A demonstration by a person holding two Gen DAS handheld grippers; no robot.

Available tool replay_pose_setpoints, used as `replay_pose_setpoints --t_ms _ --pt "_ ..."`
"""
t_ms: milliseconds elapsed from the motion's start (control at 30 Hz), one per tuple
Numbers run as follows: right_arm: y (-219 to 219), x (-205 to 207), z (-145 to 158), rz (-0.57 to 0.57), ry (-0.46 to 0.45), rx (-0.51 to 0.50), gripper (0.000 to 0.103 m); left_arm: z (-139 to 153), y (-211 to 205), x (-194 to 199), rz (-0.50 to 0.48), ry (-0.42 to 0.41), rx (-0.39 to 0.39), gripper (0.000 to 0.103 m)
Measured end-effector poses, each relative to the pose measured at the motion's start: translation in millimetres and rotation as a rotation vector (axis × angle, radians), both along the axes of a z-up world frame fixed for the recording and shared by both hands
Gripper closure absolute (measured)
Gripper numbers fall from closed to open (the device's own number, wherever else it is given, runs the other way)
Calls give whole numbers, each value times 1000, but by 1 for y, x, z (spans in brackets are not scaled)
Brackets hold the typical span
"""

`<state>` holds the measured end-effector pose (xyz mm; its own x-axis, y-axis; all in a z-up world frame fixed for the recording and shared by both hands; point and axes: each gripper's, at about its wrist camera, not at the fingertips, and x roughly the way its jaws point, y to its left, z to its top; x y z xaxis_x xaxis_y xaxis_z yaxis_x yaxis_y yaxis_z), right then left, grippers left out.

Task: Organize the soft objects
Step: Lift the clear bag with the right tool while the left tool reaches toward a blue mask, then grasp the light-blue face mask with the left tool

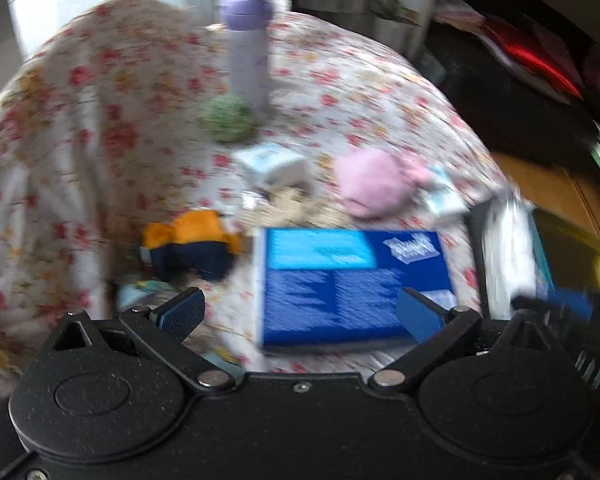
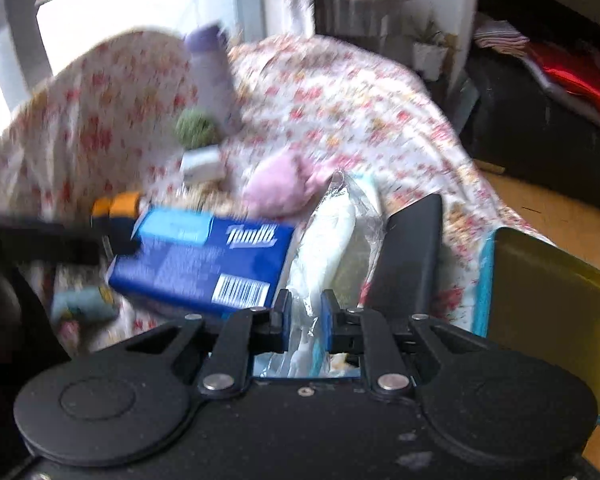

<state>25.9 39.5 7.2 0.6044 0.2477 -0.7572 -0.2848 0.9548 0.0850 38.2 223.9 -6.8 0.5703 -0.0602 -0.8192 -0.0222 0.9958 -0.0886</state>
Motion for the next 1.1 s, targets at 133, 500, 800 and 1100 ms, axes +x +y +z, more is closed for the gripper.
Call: replay_pose_setpoints --t_ms 133,500,800,1100 --pt "-28 -6 16 -75 -12 75 88 -4 -30 -8 -132 18 21 4" --pt "-82 -25 14 -262 13 138 88 -12 -95 -38 -468 39 133 5" --pt "-88 -31 5 -274 44 148 88 -45 -116 -43 -540 126 158 9" --pt "-90 -34 3 -278 61 153 88 -52 -108 -35 -475 165 131 47"
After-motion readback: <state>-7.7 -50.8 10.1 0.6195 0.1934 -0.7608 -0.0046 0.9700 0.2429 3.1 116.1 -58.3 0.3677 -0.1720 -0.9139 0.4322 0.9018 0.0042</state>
